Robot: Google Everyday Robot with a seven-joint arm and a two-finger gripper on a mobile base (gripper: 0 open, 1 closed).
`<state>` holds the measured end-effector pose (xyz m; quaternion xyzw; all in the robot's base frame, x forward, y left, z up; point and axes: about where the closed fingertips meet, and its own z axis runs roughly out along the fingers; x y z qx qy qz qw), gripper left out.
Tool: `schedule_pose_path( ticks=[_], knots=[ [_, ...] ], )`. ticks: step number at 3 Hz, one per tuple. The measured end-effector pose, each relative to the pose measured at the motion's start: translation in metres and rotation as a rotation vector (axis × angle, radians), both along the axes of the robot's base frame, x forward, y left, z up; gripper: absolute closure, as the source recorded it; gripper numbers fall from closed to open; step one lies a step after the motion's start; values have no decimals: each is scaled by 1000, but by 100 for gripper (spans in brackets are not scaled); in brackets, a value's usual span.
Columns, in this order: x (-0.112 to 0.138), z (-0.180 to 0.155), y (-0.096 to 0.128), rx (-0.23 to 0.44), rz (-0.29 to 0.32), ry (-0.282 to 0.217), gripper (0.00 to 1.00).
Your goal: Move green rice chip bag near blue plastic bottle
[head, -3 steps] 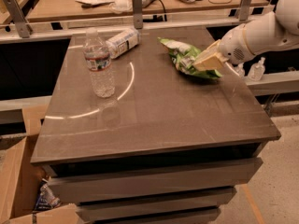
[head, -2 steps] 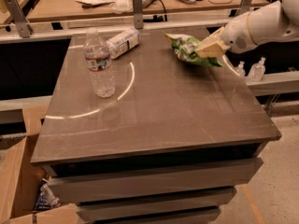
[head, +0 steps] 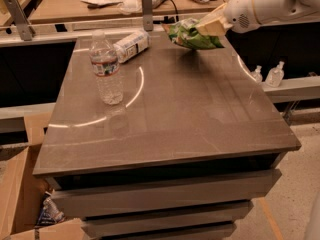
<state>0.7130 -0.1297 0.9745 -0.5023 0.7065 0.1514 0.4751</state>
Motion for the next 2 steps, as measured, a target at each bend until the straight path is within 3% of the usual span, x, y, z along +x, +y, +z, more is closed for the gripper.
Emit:
schedule_pose_path(
  ticks=[2],
  knots=[
    [16, -4, 41, 10, 47, 24, 100]
  ],
)
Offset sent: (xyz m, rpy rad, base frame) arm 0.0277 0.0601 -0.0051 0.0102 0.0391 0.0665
